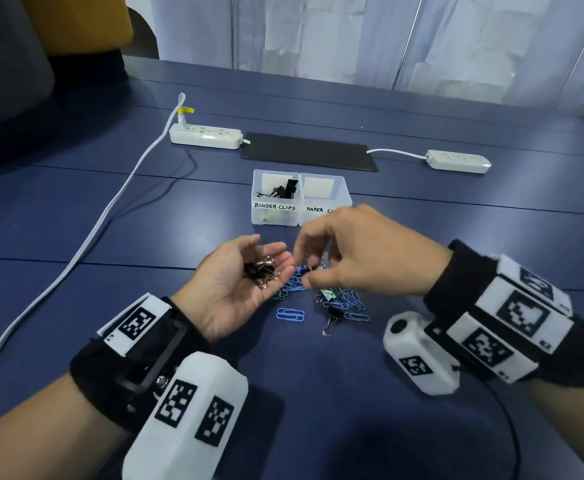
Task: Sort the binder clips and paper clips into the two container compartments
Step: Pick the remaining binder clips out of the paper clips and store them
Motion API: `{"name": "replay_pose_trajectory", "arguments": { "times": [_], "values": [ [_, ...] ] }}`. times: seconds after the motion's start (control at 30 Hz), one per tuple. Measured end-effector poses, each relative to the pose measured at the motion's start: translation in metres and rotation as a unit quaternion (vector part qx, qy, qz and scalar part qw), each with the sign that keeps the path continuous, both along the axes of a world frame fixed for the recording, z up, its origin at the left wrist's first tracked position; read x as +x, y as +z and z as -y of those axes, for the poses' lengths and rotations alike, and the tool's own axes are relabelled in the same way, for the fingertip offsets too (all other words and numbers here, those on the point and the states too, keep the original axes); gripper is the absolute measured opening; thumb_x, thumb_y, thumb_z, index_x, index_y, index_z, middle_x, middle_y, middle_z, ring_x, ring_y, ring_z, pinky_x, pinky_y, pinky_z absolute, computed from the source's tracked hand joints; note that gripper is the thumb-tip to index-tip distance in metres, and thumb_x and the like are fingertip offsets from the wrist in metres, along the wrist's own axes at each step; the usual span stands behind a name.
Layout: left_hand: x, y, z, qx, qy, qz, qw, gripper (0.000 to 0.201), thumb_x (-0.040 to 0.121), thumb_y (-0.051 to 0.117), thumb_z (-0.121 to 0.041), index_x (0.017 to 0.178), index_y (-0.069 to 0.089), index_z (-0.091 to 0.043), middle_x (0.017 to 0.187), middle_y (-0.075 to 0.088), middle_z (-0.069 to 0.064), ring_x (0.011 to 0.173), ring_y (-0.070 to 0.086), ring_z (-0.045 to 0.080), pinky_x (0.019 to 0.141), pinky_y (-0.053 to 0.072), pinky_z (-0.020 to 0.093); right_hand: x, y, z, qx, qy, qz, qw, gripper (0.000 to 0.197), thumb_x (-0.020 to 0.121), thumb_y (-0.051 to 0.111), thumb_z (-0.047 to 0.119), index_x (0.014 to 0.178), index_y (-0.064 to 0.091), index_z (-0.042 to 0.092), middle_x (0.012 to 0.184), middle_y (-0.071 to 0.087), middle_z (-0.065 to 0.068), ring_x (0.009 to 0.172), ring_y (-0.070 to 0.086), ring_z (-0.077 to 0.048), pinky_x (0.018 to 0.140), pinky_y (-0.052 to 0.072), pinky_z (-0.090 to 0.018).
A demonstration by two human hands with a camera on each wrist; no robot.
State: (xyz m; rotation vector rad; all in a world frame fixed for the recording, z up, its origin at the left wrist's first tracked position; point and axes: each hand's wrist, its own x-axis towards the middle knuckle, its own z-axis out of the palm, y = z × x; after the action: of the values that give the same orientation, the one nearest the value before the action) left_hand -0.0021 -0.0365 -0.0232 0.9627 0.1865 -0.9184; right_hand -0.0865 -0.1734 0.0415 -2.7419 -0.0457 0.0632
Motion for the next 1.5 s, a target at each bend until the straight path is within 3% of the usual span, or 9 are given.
{"name": "replay_pose_trajectory", "arguments": {
  "times": [0.13, 0.27, 0.43, 0.7, 0.83, 1.07, 1.17, 1.33, 1.5],
  "values": [
    [-0.012, 0.002, 0.007, -0.023, -0.059, -0.006, 0.998, 0.026, 0.095, 0.037, -0.014, 0.082, 0.059, -0.007, 0.069, 0.065, 0.007, 0.068, 0.061, 0.019, 0.069, 0.057, 0.028, 0.010, -0.005, -0.014, 0.010, 0.022, 0.028, 0.999, 0.019, 0.068, 0.077, 0.029, 0.086, 0.070, 0.024, 0.073, 0.067, 0.007, 0.055, 0.052, 0.007, 0.061, 0.043, -0.011],
    [-0.012, 0.003, 0.005, -0.037, -0.053, -0.035, 0.997, 0.036, 0.099, 0.033, -0.019, 0.090, 0.060, 0.001, 0.083, 0.066, 0.018, 0.077, 0.063, 0.024, 0.068, 0.058, 0.031, -0.001, -0.006, -0.007, -0.002, 0.025, 0.034, 0.999, 0.016, 0.070, 0.076, 0.028, 0.084, 0.070, 0.024, 0.071, 0.063, 0.011, 0.060, 0.053, 0.011, 0.058, 0.038, -0.005],
    [-0.001, 0.008, -0.006, -0.041, -0.021, -0.051, 0.998, 0.041, 0.100, 0.037, -0.024, 0.097, 0.061, 0.009, 0.090, 0.061, 0.021, 0.084, 0.061, 0.027, 0.069, 0.056, 0.042, -0.023, -0.020, 0.007, -0.105, 0.051, -0.109, 0.987, 0.031, 0.073, 0.066, 0.009, 0.097, 0.071, 0.028, 0.075, 0.052, 0.017, 0.062, 0.046, 0.011, 0.056, 0.032, -0.001],
    [-0.003, 0.008, -0.007, -0.026, -0.026, -0.038, 0.999, 0.041, 0.099, 0.040, -0.026, 0.098, 0.063, 0.008, 0.091, 0.061, 0.020, 0.087, 0.062, 0.026, 0.070, 0.057, 0.043, -0.023, -0.039, 0.011, -0.128, 0.070, -0.113, 0.983, 0.009, 0.079, 0.069, 0.023, 0.088, 0.069, 0.024, 0.089, 0.048, 0.008, 0.087, 0.054, -0.013, 0.078, 0.048, -0.030],
    [-0.003, 0.005, -0.008, -0.016, -0.028, -0.029, 0.999, 0.038, 0.098, 0.041, -0.024, 0.098, 0.063, 0.007, 0.088, 0.062, 0.019, 0.083, 0.063, 0.025, 0.070, 0.056, 0.041, -0.024, -0.027, 0.014, -0.089, 0.065, -0.106, 0.988, 0.005, 0.082, 0.066, 0.027, 0.086, 0.067, 0.024, 0.083, 0.051, 0.014, 0.073, 0.049, 0.005, 0.069, 0.040, -0.014],
    [-0.015, 0.003, 0.008, -0.051, -0.054, -0.038, 0.996, 0.031, 0.098, 0.040, -0.019, 0.098, 0.060, 0.004, 0.086, 0.065, 0.019, 0.082, 0.063, 0.026, 0.075, 0.057, 0.042, 0.011, 0.003, 0.002, -0.005, 0.038, 0.035, 0.999, 0.008, 0.079, 0.072, 0.028, 0.084, 0.072, 0.021, 0.069, 0.068, 0.010, 0.059, 0.058, 0.002, 0.062, 0.040, -0.004],
    [-0.011, 0.005, 0.013, -0.089, -0.039, -0.055, 0.994, 0.028, 0.098, 0.037, -0.013, 0.108, 0.059, 0.002, 0.099, 0.064, 0.019, 0.090, 0.061, 0.025, 0.074, 0.057, 0.041, 0.026, -0.001, 0.002, 0.017, 0.029, 0.031, 0.999, 0.018, 0.079, 0.071, 0.034, 0.090, 0.073, 0.020, 0.076, 0.072, 0.008, 0.065, 0.061, 0.001, 0.063, 0.042, -0.005],
    [0.006, 0.006, 0.002, -0.076, 0.006, -0.079, 0.994, 0.037, 0.100, 0.037, -0.018, 0.095, 0.059, 0.011, 0.088, 0.061, 0.021, 0.086, 0.060, 0.029, 0.064, 0.057, 0.039, 0.036, -0.022, 0.032, -0.059, -0.066, -0.007, 0.996, 0.016, 0.078, 0.073, 0.024, 0.089, 0.074, 0.013, 0.076, 0.071, 0.000, 0.069, 0.062, -0.012, 0.063, 0.043, -0.021],
    [0.016, 0.005, -0.005, -0.066, 0.020, -0.060, 0.996, 0.034, 0.098, 0.041, -0.019, 0.104, 0.059, 0.009, 0.096, 0.060, 0.020, 0.100, 0.059, 0.028, 0.066, 0.059, 0.039, 0.037, -0.035, 0.035, -0.052, -0.075, -0.059, 0.994, 0.006, 0.076, 0.074, 0.014, 0.081, 0.074, 0.012, 0.058, 0.059, 0.010, 0.057, 0.054, -0.003, 0.054, 0.041, -0.014]
  ]
}}
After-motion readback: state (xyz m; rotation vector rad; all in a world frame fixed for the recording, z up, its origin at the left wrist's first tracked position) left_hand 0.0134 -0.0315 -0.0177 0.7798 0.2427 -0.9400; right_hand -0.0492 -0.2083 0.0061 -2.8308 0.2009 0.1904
